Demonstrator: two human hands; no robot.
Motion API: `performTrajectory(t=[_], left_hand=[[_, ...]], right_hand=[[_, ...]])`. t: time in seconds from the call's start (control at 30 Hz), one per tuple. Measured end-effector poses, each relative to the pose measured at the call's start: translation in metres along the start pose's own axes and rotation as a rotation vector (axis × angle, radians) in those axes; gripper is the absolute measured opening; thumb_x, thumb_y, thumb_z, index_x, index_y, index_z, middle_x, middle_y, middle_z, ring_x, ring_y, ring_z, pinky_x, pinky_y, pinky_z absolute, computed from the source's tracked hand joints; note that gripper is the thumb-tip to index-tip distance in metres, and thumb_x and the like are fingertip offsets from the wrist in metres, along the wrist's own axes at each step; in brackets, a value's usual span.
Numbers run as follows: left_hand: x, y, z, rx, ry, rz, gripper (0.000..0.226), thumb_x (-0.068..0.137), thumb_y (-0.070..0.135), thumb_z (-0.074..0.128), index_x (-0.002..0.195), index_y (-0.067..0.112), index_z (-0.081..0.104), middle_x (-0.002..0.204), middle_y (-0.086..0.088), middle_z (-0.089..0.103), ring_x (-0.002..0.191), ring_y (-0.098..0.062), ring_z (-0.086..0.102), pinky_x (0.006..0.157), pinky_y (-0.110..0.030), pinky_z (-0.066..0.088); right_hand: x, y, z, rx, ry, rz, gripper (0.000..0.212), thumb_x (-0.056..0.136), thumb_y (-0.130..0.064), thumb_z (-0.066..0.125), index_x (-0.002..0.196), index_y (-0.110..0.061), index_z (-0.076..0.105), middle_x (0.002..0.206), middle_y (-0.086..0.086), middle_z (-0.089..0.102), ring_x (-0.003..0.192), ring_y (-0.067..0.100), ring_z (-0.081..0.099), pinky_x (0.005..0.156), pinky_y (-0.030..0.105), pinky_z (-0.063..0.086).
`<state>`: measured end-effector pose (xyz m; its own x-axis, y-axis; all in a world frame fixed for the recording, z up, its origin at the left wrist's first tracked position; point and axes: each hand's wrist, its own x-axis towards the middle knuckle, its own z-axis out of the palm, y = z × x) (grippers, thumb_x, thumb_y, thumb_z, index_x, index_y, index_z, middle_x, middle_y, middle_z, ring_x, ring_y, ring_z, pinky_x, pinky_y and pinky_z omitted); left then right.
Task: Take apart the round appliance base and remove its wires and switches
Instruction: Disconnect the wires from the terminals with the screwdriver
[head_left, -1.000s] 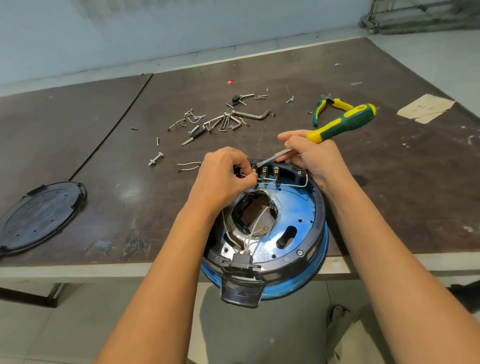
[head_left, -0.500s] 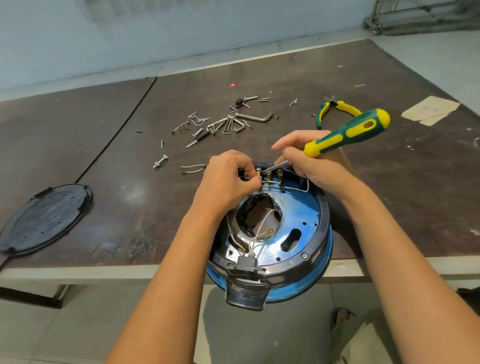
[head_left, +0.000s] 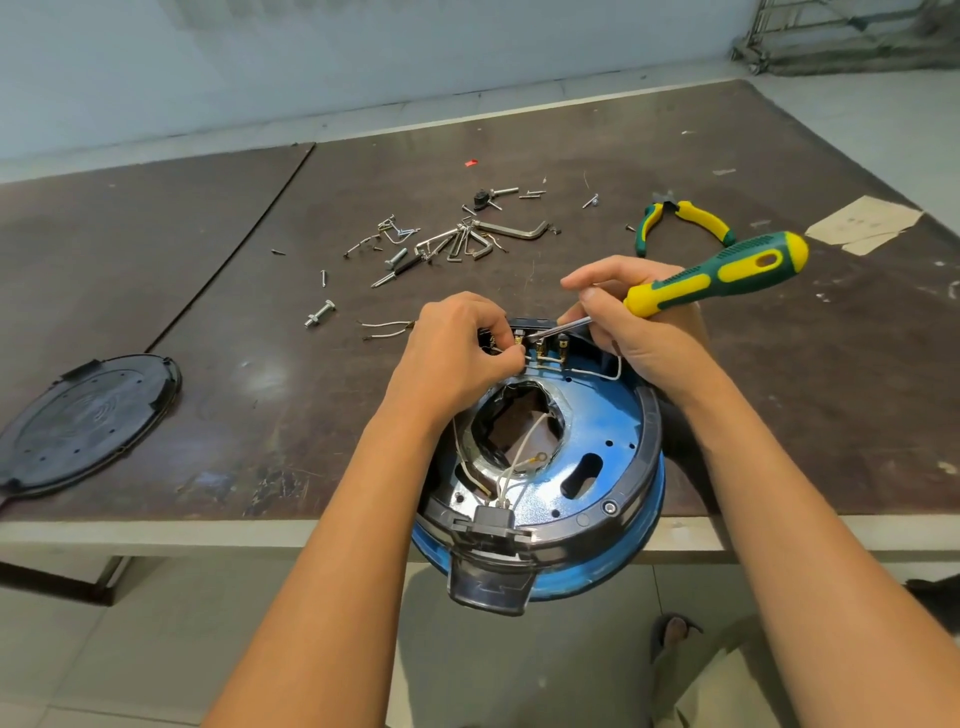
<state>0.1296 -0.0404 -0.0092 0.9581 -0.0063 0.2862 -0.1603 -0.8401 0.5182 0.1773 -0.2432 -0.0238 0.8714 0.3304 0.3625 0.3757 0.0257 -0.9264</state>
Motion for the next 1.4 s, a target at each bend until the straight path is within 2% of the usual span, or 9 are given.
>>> performTrajectory(t=[0.27, 0.43, 0.57, 0.8, 0.9, 1.0, 1.1, 1.23, 1.4], left_hand=[[-0.0005, 0.0002, 0.0001, -0.004, 0.005, 0.003, 0.012, 0.076, 0.023, 0.076, 0.067, 0.022, 0.069, 0.095, 0.005, 0.069, 0.091, -0.011, 0.063, 0.083, -0.040, 0.054], [-0.0001, 0.0003, -0.0004, -0.001, 0.009, 0.005, 0.013, 0.076, 0.023, 0.076, 0.065, 0.024, 0.068, 0.095, 0.005, 0.069, 0.092, -0.010, 0.063, 0.085, -0.039, 0.054], [-0.0001, 0.0007, 0.0000, -0.001, 0.000, 0.000, 0.014, 0.076, 0.024, 0.076, 0.065, 0.026, 0.067, 0.097, 0.005, 0.069, 0.093, -0.011, 0.063, 0.085, -0.040, 0.054], [0.0004, 0.0004, -0.0002, 0.000, 0.004, -0.001, 0.014, 0.077, 0.024, 0.076, 0.066, 0.025, 0.068, 0.097, 0.005, 0.069, 0.093, -0.010, 0.063, 0.085, -0.039, 0.055], [0.0004, -0.0002, 0.0005, -0.004, 0.005, -0.010, 0.016, 0.075, 0.031, 0.078, 0.066, 0.024, 0.068, 0.096, 0.006, 0.068, 0.091, -0.009, 0.062, 0.082, -0.038, 0.054], [0.0004, -0.0007, -0.0001, -0.017, -0.015, -0.023, 0.022, 0.072, 0.039, 0.083, 0.066, 0.026, 0.067, 0.097, 0.008, 0.066, 0.090, -0.008, 0.060, 0.079, -0.035, 0.053], [0.0008, -0.0007, 0.0003, -0.002, -0.019, -0.024, 0.021, 0.073, 0.038, 0.083, 0.067, 0.025, 0.068, 0.098, 0.007, 0.066, 0.094, -0.010, 0.060, 0.083, -0.039, 0.052], [0.0007, -0.0017, 0.0007, 0.006, -0.009, -0.023, 0.020, 0.075, 0.035, 0.082, 0.066, 0.025, 0.067, 0.098, 0.006, 0.067, 0.096, -0.011, 0.060, 0.085, -0.040, 0.051], [0.0008, -0.0015, 0.0010, 0.013, -0.010, -0.005, 0.020, 0.076, 0.035, 0.081, 0.066, 0.025, 0.067, 0.098, 0.006, 0.067, 0.095, -0.010, 0.060, 0.083, -0.036, 0.051]], right_hand=[[-0.0016, 0.0030, -0.0016, -0.057, 0.018, -0.029, 0.015, 0.102, -0.009, 0.058, 0.105, -0.013, 0.073, 0.084, 0.010, 0.076, 0.060, 0.014, 0.060, 0.054, 0.021, 0.049], [-0.0007, 0.0004, -0.0036, 0.020, 0.059, -0.086, 0.015, 0.100, -0.009, 0.059, 0.102, -0.016, 0.073, 0.082, 0.012, 0.076, 0.049, 0.009, 0.054, 0.049, 0.022, 0.047], [-0.0010, 0.0024, -0.0019, -0.048, 0.010, -0.044, 0.015, 0.101, -0.012, 0.060, 0.104, -0.016, 0.073, 0.083, 0.009, 0.076, 0.061, 0.012, 0.063, 0.054, 0.020, 0.050], [-0.0010, 0.0009, -0.0033, -0.061, -0.010, -0.051, 0.016, 0.102, -0.011, 0.059, 0.105, -0.016, 0.073, 0.086, 0.008, 0.077, 0.066, 0.012, 0.067, 0.056, 0.018, 0.051], [-0.0015, -0.0002, -0.0015, -0.075, 0.011, -0.071, 0.015, 0.102, -0.012, 0.060, 0.106, -0.017, 0.073, 0.086, 0.005, 0.077, 0.070, 0.018, 0.071, 0.057, 0.019, 0.053], [-0.0014, -0.0023, 0.0004, -0.062, 0.006, -0.090, 0.014, 0.101, -0.008, 0.060, 0.107, -0.011, 0.073, 0.086, 0.003, 0.077, 0.075, 0.007, 0.073, 0.060, 0.014, 0.053], [-0.0005, -0.0047, 0.0013, -0.052, 0.016, -0.081, 0.015, 0.100, -0.004, 0.059, 0.104, -0.009, 0.073, 0.082, -0.001, 0.076, 0.082, 0.012, 0.076, 0.060, 0.014, 0.053], [0.0024, -0.0048, 0.0033, -0.063, 0.046, -0.035, 0.019, 0.099, -0.004, 0.058, 0.097, -0.015, 0.073, 0.069, -0.008, 0.072, 0.081, 0.018, 0.077, 0.055, 0.016, 0.051], [0.0037, -0.0011, 0.0054, -0.058, 0.051, -0.056, 0.019, 0.099, -0.007, 0.059, 0.098, -0.019, 0.073, 0.070, -0.006, 0.073, 0.079, 0.018, 0.076, 0.054, 0.014, 0.049]])
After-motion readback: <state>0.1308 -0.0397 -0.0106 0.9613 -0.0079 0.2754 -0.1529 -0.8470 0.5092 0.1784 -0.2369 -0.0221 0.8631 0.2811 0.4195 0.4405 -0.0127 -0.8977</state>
